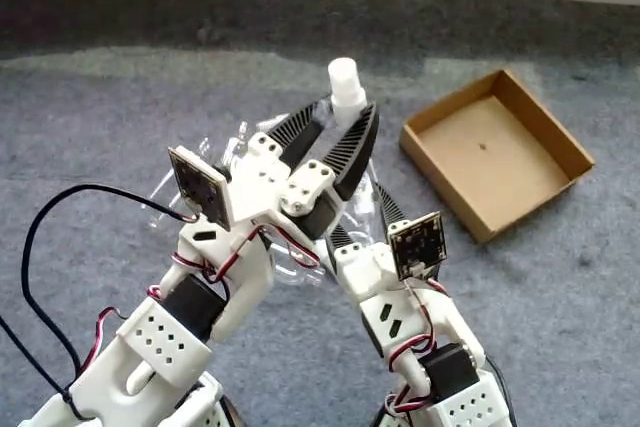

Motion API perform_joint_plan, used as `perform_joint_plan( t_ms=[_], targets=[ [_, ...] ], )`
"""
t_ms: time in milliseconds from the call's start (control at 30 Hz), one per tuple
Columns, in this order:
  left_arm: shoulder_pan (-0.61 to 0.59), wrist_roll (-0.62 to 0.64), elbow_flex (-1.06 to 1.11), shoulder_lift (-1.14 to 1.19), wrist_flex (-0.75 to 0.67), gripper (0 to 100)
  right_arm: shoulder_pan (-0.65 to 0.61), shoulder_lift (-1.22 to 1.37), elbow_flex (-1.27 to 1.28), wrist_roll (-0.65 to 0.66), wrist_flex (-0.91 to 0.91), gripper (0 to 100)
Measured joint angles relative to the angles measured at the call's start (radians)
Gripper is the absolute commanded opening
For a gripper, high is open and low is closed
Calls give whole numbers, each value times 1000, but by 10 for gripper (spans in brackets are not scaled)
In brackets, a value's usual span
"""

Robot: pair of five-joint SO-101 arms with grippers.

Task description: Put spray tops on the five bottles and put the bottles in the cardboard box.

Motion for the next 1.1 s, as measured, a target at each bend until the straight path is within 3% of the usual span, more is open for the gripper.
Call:
perform_joint_plan(
  t_ms=[333, 600, 733, 1100],
  targets=[
    [35, -3, 118, -5, 0, 10, 0, 0, 0, 8, 11, 159],
    [35, -137, 121, -6, 89, 10, 0, 0, 0, 103, 57, 159],
    [35, -138, 121, -6, 160, 10, 0, 0, 0, 103, 80, 159],
    [43, -138, 206, -6, 166, 10, -2, 0, 0, 103, 83, 159]
  ],
)
